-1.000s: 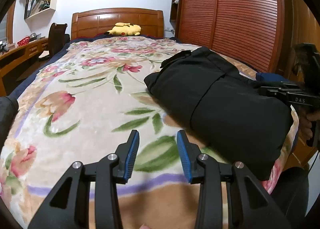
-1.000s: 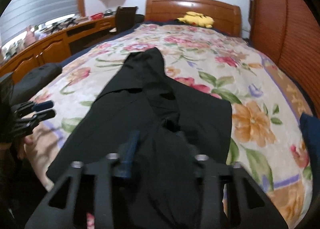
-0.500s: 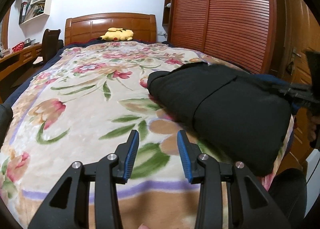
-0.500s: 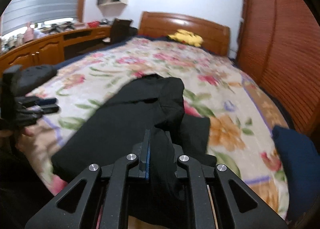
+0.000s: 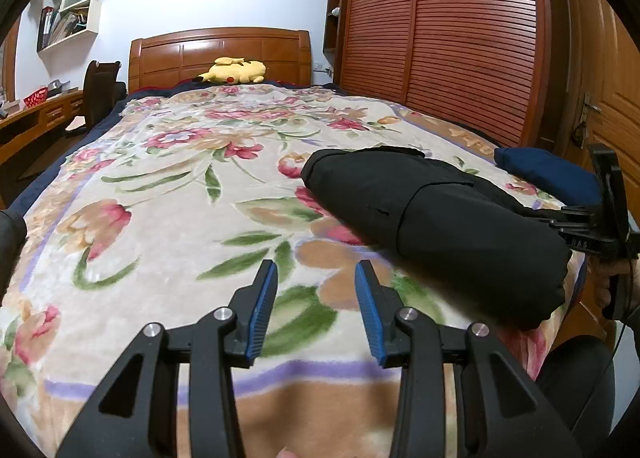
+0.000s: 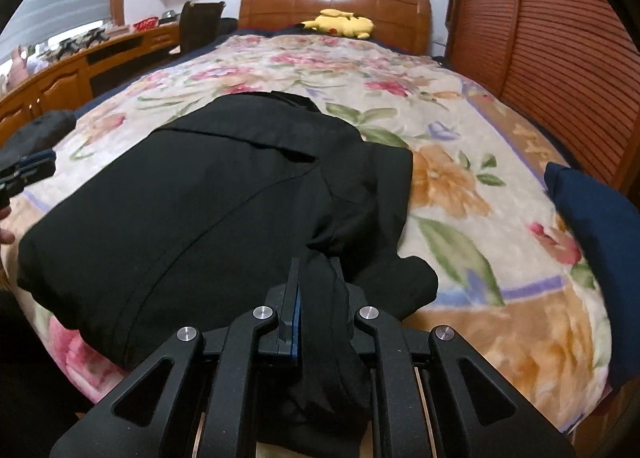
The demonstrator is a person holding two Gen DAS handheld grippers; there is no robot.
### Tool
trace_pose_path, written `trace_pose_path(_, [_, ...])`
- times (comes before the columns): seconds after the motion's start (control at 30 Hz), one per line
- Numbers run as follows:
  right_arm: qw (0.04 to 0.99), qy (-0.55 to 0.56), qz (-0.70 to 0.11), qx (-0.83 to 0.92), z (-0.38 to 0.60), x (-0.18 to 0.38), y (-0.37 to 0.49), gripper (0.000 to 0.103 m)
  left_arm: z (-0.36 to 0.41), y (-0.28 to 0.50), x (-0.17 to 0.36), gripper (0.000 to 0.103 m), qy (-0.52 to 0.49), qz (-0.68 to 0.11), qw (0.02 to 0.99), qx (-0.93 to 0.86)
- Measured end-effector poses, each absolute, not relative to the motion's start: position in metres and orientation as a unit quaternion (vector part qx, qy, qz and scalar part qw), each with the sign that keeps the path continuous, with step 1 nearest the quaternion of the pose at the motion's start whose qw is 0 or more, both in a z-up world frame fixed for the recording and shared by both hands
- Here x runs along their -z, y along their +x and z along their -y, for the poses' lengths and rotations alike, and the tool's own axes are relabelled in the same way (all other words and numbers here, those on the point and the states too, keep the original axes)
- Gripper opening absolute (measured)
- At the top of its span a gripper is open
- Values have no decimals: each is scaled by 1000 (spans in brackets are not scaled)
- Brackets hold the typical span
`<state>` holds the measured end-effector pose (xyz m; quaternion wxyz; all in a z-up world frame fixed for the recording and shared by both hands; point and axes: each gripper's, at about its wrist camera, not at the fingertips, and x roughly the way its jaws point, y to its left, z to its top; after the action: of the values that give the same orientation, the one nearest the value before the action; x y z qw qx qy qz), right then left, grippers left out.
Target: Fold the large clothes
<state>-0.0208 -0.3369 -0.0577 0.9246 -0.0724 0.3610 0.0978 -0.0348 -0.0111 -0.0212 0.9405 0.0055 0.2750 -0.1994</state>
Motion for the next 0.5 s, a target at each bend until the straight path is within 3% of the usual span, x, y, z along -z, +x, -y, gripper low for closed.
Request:
trace_pose_path(0.07, [926, -61, -360, -97, 340, 53, -23, 9, 11, -35, 21, 39, 6, -275, 940, 200])
trace_pose_path(0.2, [934, -58, -343, -83, 343, 36, -36, 33, 10, -36, 20, 39, 5, -274, 940, 201])
trace_pose_path(0.3, [939, -60, -332, -70, 346, 24, -52, 58, 13, -34, 20, 39, 4, -276, 940, 202])
trace_pose_path(0.5, [942, -63, -321, -68, 356, 11, -84, 60, 27, -30, 19, 39, 9, -278, 937, 211])
